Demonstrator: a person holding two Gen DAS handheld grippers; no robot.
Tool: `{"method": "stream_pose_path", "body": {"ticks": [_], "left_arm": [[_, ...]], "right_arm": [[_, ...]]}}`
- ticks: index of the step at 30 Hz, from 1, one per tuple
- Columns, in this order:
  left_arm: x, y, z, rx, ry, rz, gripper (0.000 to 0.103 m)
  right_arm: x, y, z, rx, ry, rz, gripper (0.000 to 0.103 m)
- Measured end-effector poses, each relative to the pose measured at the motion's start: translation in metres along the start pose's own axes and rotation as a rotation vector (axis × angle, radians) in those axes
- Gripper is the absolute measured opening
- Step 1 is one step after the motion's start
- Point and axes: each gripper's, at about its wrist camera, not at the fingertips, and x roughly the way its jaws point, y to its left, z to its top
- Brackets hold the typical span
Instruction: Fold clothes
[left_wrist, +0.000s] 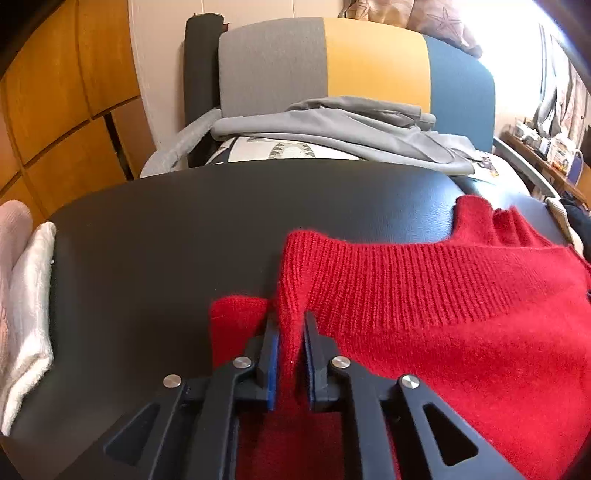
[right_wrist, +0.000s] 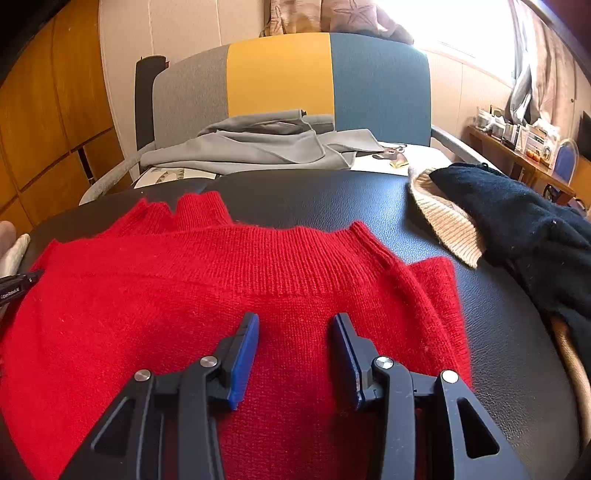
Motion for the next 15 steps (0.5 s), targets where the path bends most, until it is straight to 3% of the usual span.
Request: {"method": "stream_pose_path", "body": {"ticks": [3,5,10,15], "left_arm": [[-0.025,0.009,-0.005,-0.068,-0.058,0.022,0.021],[-0.044,0.01,-0.015,-0.084,-0.096,-0.017,0.021],[-0.045,0.003,-0.043,0.025,-0.023,-0.032,0.026],[-0.044,-0.003,-0.057,0.099,0.001,-0.017,0.027]], "right_arm": [[-0.005,0.0,0.0,0.011,-0.003,0.007,0.043],[-0.012,-0.001,0.0,0.028,-0.008,0.017,0.043],[-0.031,-0.001,-0.002,0.065,-0.015,0.039,0.05],[-0.033,0.003,-0.028,-0.007,0.05,0.008,0.056]]}}
